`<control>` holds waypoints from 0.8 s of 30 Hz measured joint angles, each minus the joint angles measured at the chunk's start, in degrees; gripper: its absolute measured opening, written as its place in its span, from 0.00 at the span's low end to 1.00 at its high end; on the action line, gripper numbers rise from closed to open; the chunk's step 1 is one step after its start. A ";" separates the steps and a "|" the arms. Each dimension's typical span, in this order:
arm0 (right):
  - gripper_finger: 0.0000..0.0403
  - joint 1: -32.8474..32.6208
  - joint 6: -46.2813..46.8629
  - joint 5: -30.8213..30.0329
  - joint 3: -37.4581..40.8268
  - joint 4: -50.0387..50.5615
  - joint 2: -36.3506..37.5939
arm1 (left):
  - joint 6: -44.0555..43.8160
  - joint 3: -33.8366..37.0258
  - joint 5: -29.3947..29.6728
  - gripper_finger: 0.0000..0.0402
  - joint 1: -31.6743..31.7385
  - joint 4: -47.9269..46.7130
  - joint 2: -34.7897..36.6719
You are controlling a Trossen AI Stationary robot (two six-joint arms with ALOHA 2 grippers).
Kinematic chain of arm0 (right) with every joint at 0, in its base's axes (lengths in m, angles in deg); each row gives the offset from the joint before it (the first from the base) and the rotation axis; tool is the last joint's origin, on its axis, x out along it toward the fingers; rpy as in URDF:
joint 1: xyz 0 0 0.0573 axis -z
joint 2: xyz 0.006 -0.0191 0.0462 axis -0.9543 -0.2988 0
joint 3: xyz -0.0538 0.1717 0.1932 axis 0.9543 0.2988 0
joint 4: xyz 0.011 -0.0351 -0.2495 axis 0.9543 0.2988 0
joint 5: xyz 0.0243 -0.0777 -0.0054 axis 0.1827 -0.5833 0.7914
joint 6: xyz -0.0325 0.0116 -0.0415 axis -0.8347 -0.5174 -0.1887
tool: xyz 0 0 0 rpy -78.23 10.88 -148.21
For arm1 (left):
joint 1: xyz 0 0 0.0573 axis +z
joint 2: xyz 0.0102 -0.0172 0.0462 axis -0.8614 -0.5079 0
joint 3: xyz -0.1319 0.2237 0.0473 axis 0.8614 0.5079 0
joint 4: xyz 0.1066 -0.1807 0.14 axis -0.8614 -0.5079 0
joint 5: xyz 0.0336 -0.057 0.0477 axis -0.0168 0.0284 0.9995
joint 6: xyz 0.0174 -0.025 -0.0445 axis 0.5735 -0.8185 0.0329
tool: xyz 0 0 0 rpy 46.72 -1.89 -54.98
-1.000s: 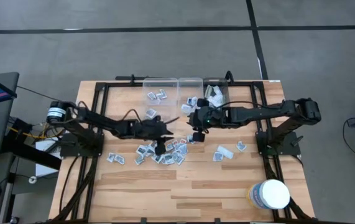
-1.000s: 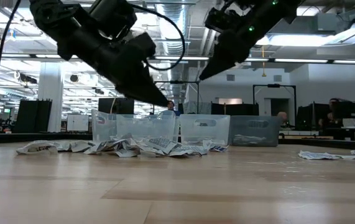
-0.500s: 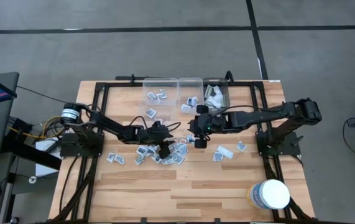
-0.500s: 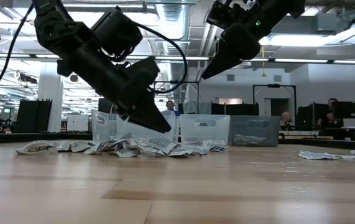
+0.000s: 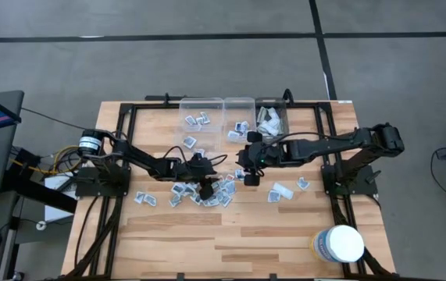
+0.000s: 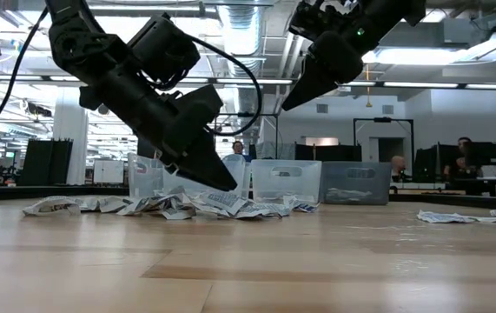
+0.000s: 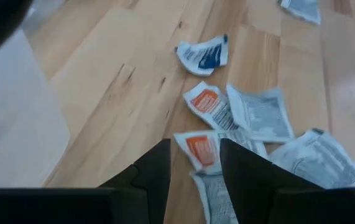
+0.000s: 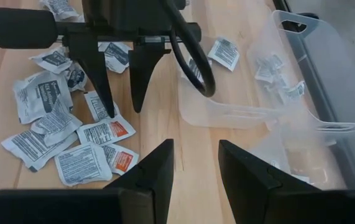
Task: Pick & Place First Aid Supplies
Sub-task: Put the ointment pack into the top left transparent bin
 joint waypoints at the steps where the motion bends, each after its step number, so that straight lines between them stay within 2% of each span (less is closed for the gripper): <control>1: 0.30 0.00 0.05 0.00 0.00 -0.01 0.00 | 0.00 -0.02 0.00 0.34 0.00 0.37 -0.10; 12: 0.30 0.00 0.09 0.07 0.00 0.01 0.02 | 0.32 -0.04 -0.23 0.34 0.00 0.26 -0.16; 20: 0.30 0.00 0.09 0.20 0.00 -0.01 0.02 | 0.33 -0.04 -0.96 0.28 -0.11 0.34 -1.02; 24: 0.30 0.00 0.09 0.20 0.00 -0.03 0.02 | -2.46 -0.04 -1.59 0.26 -0.11 1.20 -3.51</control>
